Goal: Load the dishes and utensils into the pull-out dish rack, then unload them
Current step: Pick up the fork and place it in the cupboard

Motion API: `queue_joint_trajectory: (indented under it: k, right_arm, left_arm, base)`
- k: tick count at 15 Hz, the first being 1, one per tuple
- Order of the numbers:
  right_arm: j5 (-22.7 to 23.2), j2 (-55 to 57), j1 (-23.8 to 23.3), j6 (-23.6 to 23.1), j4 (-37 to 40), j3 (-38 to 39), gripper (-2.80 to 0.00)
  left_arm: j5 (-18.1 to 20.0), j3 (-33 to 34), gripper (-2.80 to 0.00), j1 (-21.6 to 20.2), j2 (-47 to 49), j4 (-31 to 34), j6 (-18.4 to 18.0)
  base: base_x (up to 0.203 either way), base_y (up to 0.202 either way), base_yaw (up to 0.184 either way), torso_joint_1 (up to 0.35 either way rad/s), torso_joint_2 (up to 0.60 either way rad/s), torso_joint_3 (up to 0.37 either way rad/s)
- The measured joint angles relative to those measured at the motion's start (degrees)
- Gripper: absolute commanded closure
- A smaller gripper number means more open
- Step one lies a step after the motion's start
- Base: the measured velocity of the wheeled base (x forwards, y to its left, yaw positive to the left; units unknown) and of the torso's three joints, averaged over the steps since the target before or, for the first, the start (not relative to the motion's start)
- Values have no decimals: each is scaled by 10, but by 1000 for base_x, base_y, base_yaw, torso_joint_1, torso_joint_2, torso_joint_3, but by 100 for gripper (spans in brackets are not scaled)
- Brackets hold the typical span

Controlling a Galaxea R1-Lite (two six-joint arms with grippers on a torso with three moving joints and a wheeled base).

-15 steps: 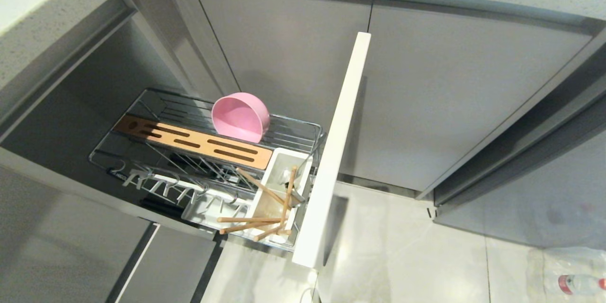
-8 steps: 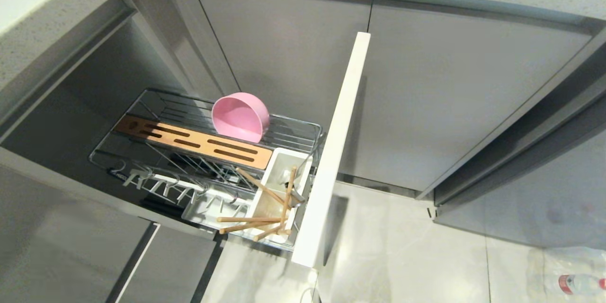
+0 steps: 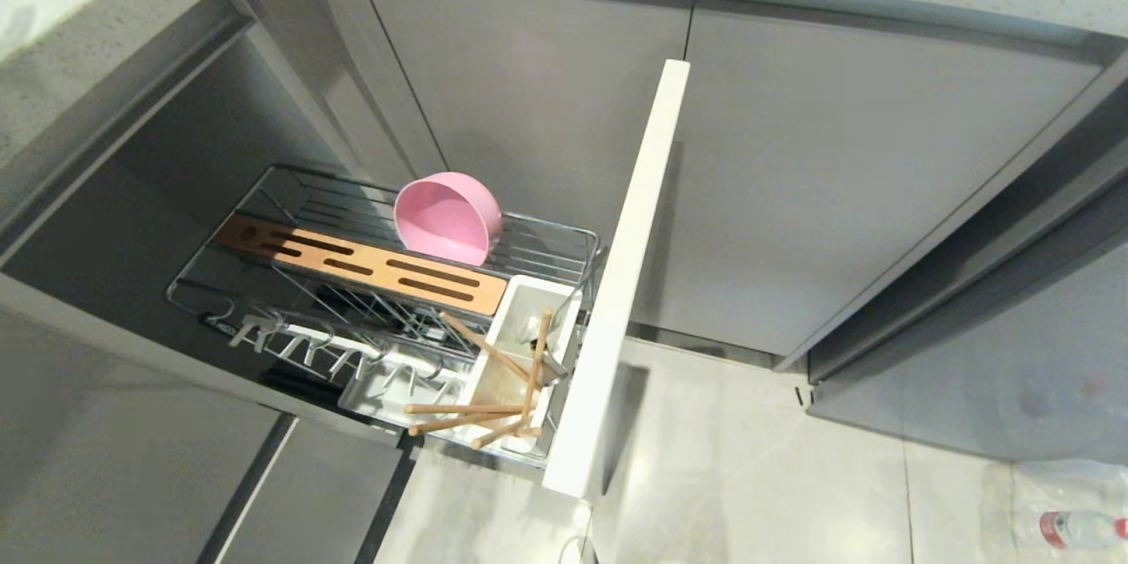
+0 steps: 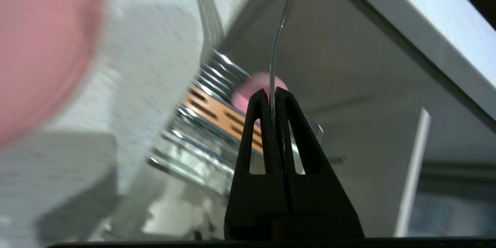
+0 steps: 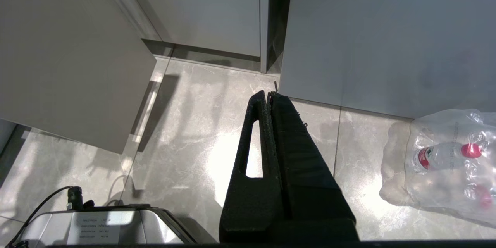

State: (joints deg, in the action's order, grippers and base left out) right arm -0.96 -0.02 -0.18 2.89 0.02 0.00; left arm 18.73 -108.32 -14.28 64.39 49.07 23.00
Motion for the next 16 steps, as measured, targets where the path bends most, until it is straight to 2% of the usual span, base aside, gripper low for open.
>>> queue_joint_trajectory:
  k: [6,9,11,16]
  right_arm:
    - [0,0,0,0,0,0,0]
    - [0,0,0,0,0,0,0]
    - [0,0,0,0,0,0,0]
    - [0,0,0,0,0,0,0]
  left_arm:
    - [1,64,0,225,1,29,19]
    - [1,78,0,318,15,41,24]
    - [1,94,0,346,28,57,24]
    - [2,103,0,366,72,97,23]
  base:
    - [0,0,0,0,0,0]
    - [0,0,0,0,0,0]
    - [0,0,0,0,0,0]
    - [0,0,0,0,0,0]
